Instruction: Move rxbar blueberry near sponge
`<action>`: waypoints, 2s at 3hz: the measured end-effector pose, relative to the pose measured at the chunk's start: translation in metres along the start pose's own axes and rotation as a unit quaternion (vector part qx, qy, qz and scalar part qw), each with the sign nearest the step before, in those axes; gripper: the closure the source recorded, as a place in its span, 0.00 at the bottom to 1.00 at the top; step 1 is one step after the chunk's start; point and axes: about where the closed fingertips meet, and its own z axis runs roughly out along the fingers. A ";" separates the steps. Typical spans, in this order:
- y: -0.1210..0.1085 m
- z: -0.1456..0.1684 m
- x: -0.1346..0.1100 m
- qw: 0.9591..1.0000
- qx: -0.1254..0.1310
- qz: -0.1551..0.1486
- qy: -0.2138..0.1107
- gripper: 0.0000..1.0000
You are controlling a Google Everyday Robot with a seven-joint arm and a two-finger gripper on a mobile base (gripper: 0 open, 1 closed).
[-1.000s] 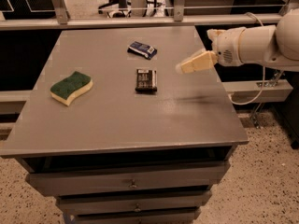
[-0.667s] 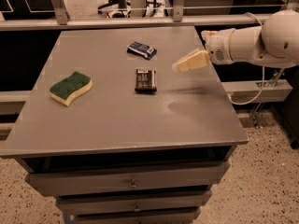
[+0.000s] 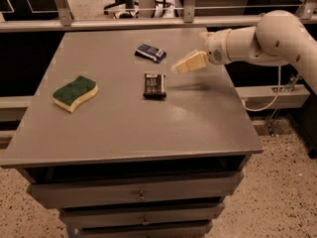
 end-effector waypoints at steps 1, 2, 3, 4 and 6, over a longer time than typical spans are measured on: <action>0.001 0.022 -0.003 1.000 -0.007 -0.006 0.004 0.00; 0.000 0.051 -0.008 1.000 -0.015 -0.003 0.006 0.00; -0.002 0.066 -0.010 1.000 -0.020 0.001 0.007 0.00; -0.003 0.084 -0.017 0.999 -0.031 0.007 0.004 0.00; -0.006 0.116 -0.019 0.999 -0.046 0.003 0.014 0.00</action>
Offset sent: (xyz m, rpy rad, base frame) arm 0.0406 0.0500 -0.0135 -0.0093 0.0114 0.0252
